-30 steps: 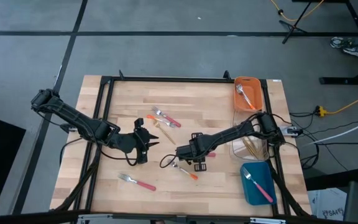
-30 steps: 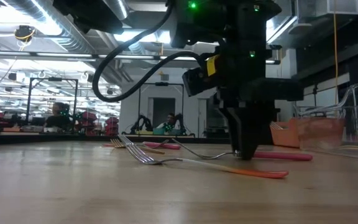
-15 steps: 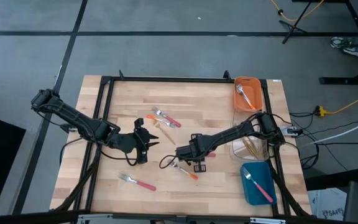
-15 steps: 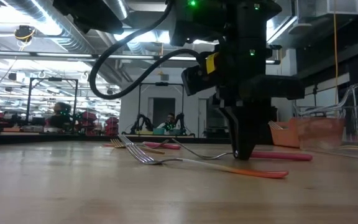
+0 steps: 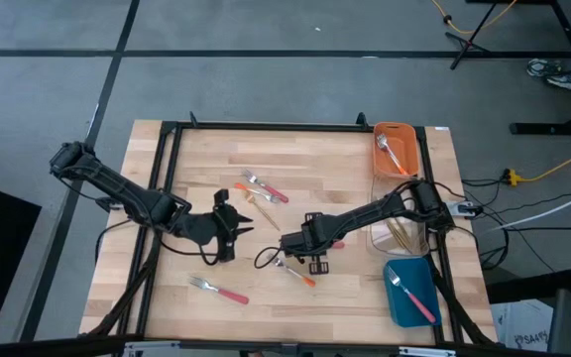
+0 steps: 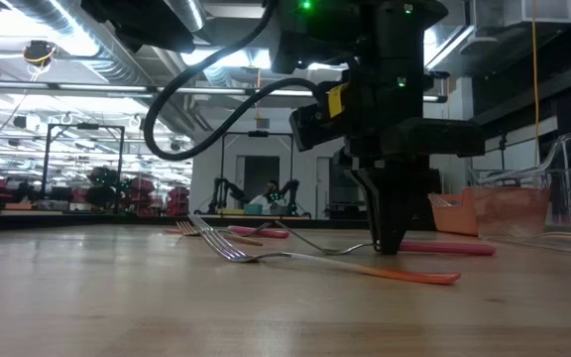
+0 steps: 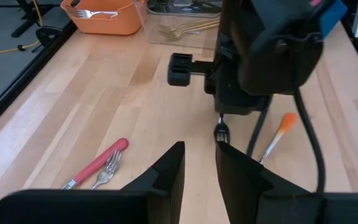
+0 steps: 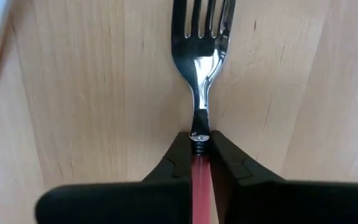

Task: Sort silverware by color (type)
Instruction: Put the pink fork into the blue bin

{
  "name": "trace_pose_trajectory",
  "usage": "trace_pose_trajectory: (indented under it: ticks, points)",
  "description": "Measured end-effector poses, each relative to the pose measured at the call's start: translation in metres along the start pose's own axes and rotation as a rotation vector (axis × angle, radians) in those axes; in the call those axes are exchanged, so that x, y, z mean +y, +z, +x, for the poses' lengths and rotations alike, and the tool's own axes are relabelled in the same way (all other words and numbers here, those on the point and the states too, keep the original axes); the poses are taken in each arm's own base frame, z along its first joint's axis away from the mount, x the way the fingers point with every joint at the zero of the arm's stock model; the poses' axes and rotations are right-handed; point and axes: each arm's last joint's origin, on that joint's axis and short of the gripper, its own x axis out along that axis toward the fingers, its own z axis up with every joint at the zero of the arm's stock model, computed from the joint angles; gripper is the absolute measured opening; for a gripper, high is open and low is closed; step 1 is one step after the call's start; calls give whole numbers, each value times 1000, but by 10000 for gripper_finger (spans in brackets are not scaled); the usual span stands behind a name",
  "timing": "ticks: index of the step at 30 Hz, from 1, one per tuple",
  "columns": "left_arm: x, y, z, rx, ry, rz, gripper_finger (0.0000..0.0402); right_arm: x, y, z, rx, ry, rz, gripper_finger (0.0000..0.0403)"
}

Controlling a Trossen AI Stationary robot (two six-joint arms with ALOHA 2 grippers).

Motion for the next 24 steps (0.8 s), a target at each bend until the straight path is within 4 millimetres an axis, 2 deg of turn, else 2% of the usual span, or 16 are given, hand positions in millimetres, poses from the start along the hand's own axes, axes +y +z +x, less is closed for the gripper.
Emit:
trace_pose_trajectory:
  ticks: [4,13,20,24]
  points:
    - [-4,-1,-2,1,-16,11,85,0,2,-4,2,-9,-1,8]
    - [-13,-5,-8,2,-54,35,85,-1,5,-30,-7,33,1,7]
    - [-17,-9,-12,28,-66,61,85,4,-3,-78,-82,75,-8,7]
    - [-16,-10,-12,33,-55,64,85,6,-13,-109,-124,108,45,7]
